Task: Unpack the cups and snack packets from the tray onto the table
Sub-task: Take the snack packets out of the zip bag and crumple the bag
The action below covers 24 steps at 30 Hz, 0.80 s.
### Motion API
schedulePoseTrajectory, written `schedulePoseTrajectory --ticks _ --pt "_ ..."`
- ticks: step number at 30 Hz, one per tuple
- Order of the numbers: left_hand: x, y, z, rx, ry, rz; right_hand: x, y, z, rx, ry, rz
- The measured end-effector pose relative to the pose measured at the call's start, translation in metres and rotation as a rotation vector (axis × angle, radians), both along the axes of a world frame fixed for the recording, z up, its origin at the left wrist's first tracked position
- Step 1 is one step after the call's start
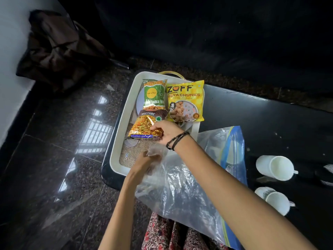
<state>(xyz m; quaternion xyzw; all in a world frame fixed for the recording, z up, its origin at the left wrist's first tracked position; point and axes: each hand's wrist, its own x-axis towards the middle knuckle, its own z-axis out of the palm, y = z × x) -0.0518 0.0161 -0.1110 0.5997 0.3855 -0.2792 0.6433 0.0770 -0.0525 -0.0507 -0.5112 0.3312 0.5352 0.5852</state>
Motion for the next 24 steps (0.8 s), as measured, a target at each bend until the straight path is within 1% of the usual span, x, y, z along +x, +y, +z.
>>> schedulePoseTrajectory --ticks 3,6,8,9,11,12,15,19,22,24 --pt "0.0 -0.004 -0.002 -0.033 0.017 0.029 -0.004 0.013 -0.011 -0.073 -0.034 0.065" --pt "0.002 -0.008 -0.002 -0.042 0.02 0.011 -0.005 0.014 -0.015 -0.103 -0.03 0.046" --pt "0.003 -0.01 -0.001 -0.053 0.044 -0.023 -0.007 0.01 -0.02 -0.231 -0.143 0.045" --pt "0.004 -0.011 0.001 -0.058 0.058 -0.032 -0.008 0.008 -0.023 -0.33 -0.221 0.043" --pt "0.007 -0.015 0.004 -0.067 0.06 -0.034 -0.011 0.003 -0.025 -0.465 -0.351 0.145" --pt "0.009 -0.018 0.007 -0.064 0.063 -0.021 -0.013 0.001 -0.026 -0.484 -0.38 0.213" --pt "0.011 -0.026 0.015 -0.056 0.075 0.031 -0.016 -0.005 -0.023 -0.468 -0.426 0.392" --pt "0.011 -0.033 0.019 -0.068 -0.007 0.06 -0.012 -0.018 0.0 -0.442 -0.554 0.549" --pt "0.012 -0.037 0.021 -0.078 -0.045 0.121 -0.015 -0.044 0.027 -0.397 -0.755 0.591" --pt "0.016 -0.041 0.026 -0.056 -0.053 0.191 -0.022 -0.07 0.042 -0.434 -0.933 0.583"
